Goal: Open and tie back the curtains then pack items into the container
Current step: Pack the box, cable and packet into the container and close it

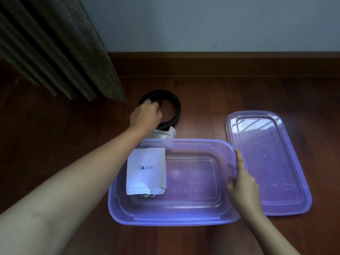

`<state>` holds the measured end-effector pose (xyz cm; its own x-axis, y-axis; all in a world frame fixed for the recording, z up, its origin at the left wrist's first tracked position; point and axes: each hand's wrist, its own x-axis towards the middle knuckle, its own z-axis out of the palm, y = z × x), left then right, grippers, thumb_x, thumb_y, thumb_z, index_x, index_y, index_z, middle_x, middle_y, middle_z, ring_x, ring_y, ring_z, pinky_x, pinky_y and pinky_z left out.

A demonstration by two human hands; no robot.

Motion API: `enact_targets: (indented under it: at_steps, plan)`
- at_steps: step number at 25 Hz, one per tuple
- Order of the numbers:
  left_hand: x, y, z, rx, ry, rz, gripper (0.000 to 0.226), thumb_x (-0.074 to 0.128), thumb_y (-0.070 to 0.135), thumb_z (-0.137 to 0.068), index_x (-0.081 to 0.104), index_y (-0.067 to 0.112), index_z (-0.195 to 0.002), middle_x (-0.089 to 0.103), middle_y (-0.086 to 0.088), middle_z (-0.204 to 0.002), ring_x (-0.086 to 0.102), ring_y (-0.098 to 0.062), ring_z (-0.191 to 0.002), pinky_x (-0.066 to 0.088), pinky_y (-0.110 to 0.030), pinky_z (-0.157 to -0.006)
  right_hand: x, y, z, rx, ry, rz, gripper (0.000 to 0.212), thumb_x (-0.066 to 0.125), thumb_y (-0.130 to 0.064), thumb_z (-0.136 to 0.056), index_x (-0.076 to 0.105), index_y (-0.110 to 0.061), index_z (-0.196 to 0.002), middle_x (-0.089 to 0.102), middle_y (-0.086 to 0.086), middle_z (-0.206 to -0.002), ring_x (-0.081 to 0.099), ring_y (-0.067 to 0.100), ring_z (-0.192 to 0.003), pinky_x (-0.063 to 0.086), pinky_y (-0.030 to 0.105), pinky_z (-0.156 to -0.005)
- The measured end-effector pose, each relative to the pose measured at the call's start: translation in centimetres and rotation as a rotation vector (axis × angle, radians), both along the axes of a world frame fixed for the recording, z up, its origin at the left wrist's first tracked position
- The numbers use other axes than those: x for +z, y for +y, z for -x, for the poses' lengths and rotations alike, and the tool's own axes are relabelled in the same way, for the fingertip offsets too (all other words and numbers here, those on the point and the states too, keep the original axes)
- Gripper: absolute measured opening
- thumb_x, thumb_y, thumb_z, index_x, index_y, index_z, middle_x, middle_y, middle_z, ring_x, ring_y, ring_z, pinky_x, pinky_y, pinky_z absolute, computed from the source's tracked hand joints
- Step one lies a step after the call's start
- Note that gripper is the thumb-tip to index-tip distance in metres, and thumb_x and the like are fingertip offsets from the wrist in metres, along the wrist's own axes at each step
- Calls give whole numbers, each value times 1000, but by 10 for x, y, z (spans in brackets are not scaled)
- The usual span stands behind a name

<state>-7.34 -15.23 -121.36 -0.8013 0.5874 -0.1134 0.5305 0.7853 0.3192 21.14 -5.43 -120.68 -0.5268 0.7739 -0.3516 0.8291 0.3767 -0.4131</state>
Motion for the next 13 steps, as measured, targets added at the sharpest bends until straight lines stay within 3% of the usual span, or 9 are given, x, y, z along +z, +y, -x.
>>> enact_targets:
  at_steps: [2,5,9,13]
  plan:
    - [-4,-4,3,167,50,-28,28,46,25,-93,52,11,-117,41,-20,-125,47,-41,-108,43,-43,-80,-1,0,0,-4,-3,2,93,47,5,-77,7,-40,-148,42,0,-59,38,31,-61,30,35,-61]
    - [-16,-9,13,230,-191,57,42,44,33,-96,42,17,-134,28,-21,-137,41,-44,-117,40,-43,-94,-2,1,-1,-3,-4,-10,93,47,5,-77,7,-40,-148,47,7,-65,38,31,-60,31,36,-61]
    - [-30,-8,20,196,-285,66,60,52,35,-92,30,12,-142,31,-23,-139,40,-43,-123,38,-42,-100,-4,2,-1,0,-4,-22,95,47,5,-76,6,-41,-147,48,9,-67,39,30,-61,32,36,-60]
    - [-29,-6,24,265,-288,5,48,61,30,-88,45,9,-129,43,-21,-129,51,-38,-112,44,-37,-90,-4,2,-1,-4,-1,-19,94,47,5,-77,7,-41,-147,48,9,-68,38,30,-61,31,36,-60]
